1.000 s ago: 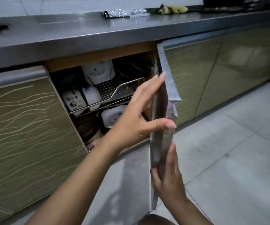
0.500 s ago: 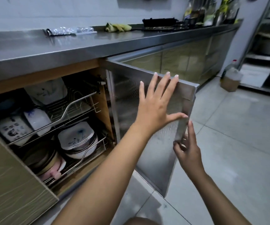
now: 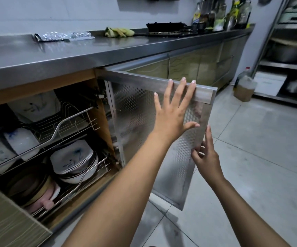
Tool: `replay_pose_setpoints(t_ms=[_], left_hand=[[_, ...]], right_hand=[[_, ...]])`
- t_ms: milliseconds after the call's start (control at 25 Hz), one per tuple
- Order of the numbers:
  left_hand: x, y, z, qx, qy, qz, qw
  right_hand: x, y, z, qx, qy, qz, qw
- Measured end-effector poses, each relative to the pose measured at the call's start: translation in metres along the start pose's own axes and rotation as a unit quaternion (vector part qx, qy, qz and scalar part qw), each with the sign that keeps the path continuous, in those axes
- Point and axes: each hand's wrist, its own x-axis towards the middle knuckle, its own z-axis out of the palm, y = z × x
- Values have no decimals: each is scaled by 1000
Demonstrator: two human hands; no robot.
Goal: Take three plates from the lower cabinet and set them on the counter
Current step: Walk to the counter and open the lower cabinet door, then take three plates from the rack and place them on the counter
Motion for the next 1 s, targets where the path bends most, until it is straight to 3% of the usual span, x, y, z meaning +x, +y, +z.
replay_pose_setpoints(t_ms=[80,160,240,320,440,520,600,680,840,1000], left_hand=[[-2,-1,-1,-4,4,8,1000],[-4,-6,-6,8,-4,25,1000],[-14,-18,-7,37,10,41,998],[-35,-37,-5,64,26,35,997],[-80,-74,4,113,-6,-8,994],[-115,-99,3,111,-89,-54,988],[-153,-123,5,90,-225,-121,963],[-188,-143,6,94,-311,-178,929],[-251,-190,4,100,-378,-271,879],[-291,-222,2,110,-377,-302,869]], right_hand=[[-2,-1,4,2,3,0,1000],[-9,-2,8,-52,58,-41,996],[-23,0,11,-187,166,-157,955],[-41,-1,16,-260,190,-251,913],[-57,-8,34,-287,67,-289,911],[-59,-21,53,-332,-123,-216,910],[-57,-30,77,-394,-330,-109,851],[-55,-31,104,-410,-450,-63,791],[-60,-40,173,-401,-489,-100,768],[-61,-51,232,-368,-478,-129,787]])
